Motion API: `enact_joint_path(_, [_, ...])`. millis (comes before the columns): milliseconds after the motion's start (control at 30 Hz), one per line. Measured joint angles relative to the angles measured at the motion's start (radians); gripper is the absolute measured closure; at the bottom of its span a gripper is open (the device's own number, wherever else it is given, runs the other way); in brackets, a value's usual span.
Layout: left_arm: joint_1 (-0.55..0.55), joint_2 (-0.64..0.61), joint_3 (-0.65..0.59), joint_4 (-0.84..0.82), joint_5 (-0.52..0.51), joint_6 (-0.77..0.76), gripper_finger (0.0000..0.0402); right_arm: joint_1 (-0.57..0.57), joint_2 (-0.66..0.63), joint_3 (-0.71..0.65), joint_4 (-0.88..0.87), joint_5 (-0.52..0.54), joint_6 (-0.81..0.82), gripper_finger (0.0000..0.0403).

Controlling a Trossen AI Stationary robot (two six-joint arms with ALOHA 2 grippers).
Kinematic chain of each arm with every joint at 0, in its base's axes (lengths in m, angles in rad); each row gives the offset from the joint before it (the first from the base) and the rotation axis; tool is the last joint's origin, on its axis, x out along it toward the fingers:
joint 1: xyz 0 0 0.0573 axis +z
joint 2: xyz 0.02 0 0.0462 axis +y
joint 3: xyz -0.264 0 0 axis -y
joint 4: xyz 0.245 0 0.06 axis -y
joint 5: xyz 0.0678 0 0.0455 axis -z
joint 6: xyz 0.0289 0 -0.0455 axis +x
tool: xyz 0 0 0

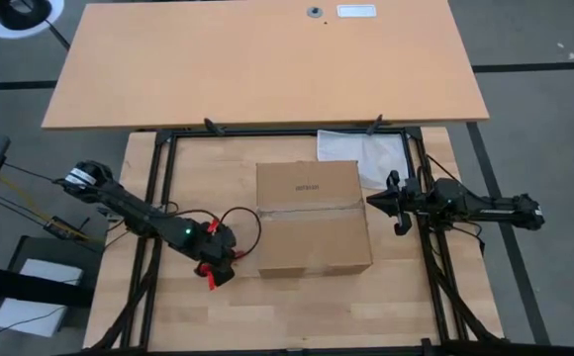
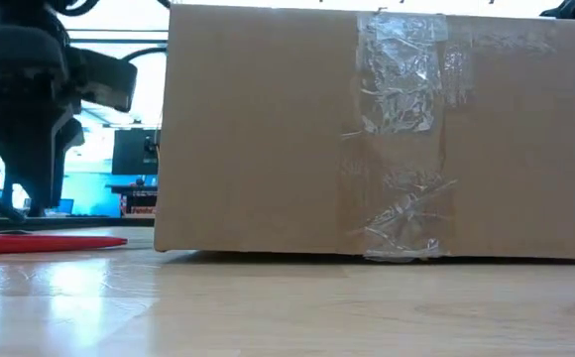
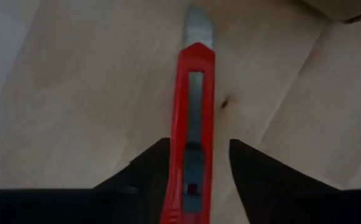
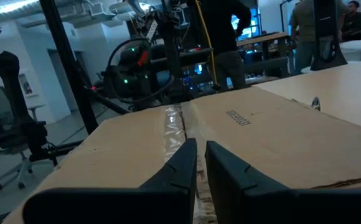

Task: Unpack boxes
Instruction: Open the cardboard box using the red cutter

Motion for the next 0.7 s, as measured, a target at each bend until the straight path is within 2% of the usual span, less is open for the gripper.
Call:
enact_joint_path(233, [0.0,0.0,-0.073,0.034,0.002,0.01,0.0173,0.0,0.0,0.0,0.0,0.0,0.0,0.0362])
enact_joint_path(433, [-0.001,0.0,-0.108,0.116,0.039,0.08,0.0169,0.0,0.0,0.0,0.0,0.0,0.0,0.0362])
enact_joint_path(700, [-0.001,0.0,-0.143,0.118,-0.021,0.132,0.017,0.0,0.0,0.0,0.0,0.0,0.0,0.0362])
